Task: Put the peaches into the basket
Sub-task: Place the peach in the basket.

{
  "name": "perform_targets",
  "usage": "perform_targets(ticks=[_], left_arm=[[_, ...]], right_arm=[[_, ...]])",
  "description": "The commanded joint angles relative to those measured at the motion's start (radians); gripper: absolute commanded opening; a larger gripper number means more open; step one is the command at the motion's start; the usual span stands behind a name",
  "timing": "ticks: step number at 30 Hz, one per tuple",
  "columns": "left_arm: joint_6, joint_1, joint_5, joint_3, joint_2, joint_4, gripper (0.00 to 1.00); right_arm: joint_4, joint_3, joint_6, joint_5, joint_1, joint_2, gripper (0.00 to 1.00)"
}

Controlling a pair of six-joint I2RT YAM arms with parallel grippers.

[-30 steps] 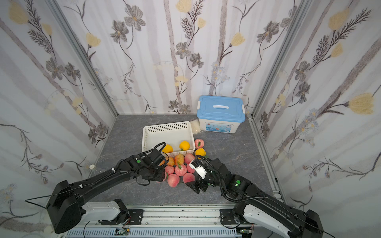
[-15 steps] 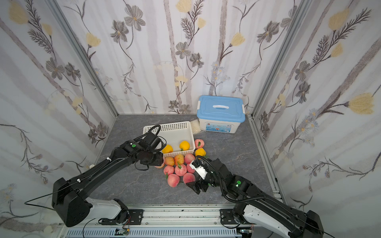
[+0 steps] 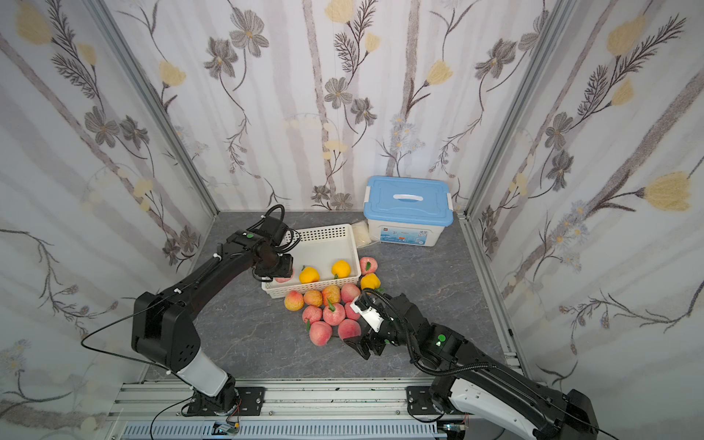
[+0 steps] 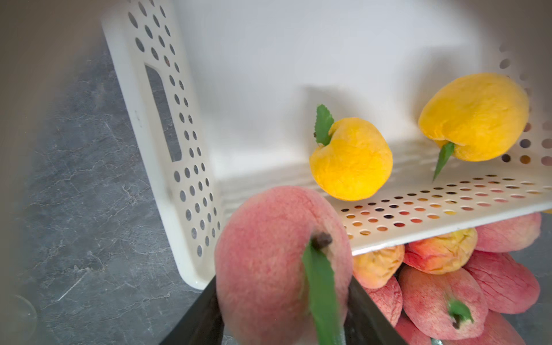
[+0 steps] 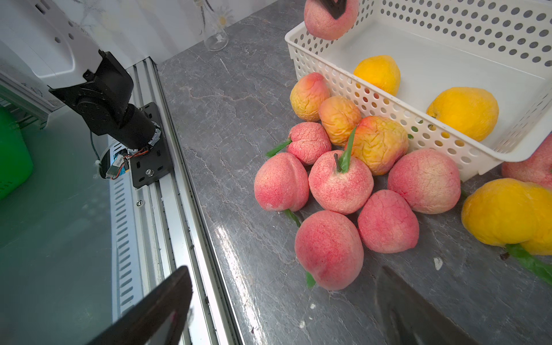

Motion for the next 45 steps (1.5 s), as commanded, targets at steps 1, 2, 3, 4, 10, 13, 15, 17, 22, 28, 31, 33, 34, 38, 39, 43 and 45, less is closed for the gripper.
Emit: perform_targets(ticks=[1,2,3,4,10,13,15,17,22,28,31,33,34,38,39,43,45], left_arm=[[0.037,0.016,0.002,0.024,0.031,0.031,0.55],[0.035,0.019,0.007,0.029,0.045,0.039,0.55],[0.037,0.019,0.011,0.034,0.060,0.045,0.55],[0.038,0.019,0.015,0.034,0.072,0.046,0.55],[0.041,0.024,0.007,0.072,0.142,0.062,0.55],[0.041,0.024,0.010,0.081,0.174,0.069,0.55],[0.041,0.024,0.014,0.087,0.196,0.072,0.55],[0.039,0.025,0.015,0.088,0.210,0.077,0.55],[0.029,0.026,0.032,0.084,0.246,0.090,0.55],[0.029,0.027,0.029,0.066,0.264,0.099,0.57],[0.028,0.027,0.029,0.055,0.267,0.104,0.59],[0.027,0.027,0.028,0.050,0.266,0.107,0.61],[0.026,0.027,0.030,0.048,0.266,0.109,0.62],[0.026,0.027,0.029,0.048,0.262,0.109,0.66],[0.026,0.027,0.030,0.048,0.260,0.109,0.67],[0.025,0.027,0.031,0.048,0.256,0.113,0.69],[0.023,0.026,0.032,0.048,0.251,0.113,0.70]], right_arm=[[0.050,-0.002,-0.013,0.004,0.001,0.004,0.96],[0.050,-0.001,-0.013,0.006,0.002,0.007,0.96],[0.049,-0.001,-0.013,0.006,0.003,0.009,0.96],[0.049,0.001,-0.013,0.005,0.002,0.011,0.96],[0.048,0.002,-0.013,0.012,0.003,0.011,0.96],[0.047,0.001,-0.013,0.013,0.004,0.012,0.96],[0.047,0.000,-0.012,0.017,0.003,0.014,0.96],[0.044,0.003,-0.010,0.022,0.005,0.018,0.96],[0.045,0.002,-0.009,0.025,0.005,0.019,0.96],[0.042,0.004,-0.007,0.036,0.004,0.022,0.96],[0.042,0.004,-0.007,0.039,0.005,0.026,0.96],[0.041,0.004,-0.007,0.042,0.005,0.026,0.96],[0.041,0.004,-0.007,0.042,0.006,0.029,0.96],[0.039,0.007,-0.007,0.045,0.006,0.033,0.96],[0.037,0.007,-0.007,0.047,0.006,0.033,0.96],[0.036,0.009,-0.007,0.052,0.005,0.035,0.96],[0.035,0.010,-0.007,0.055,0.006,0.035,0.96]])
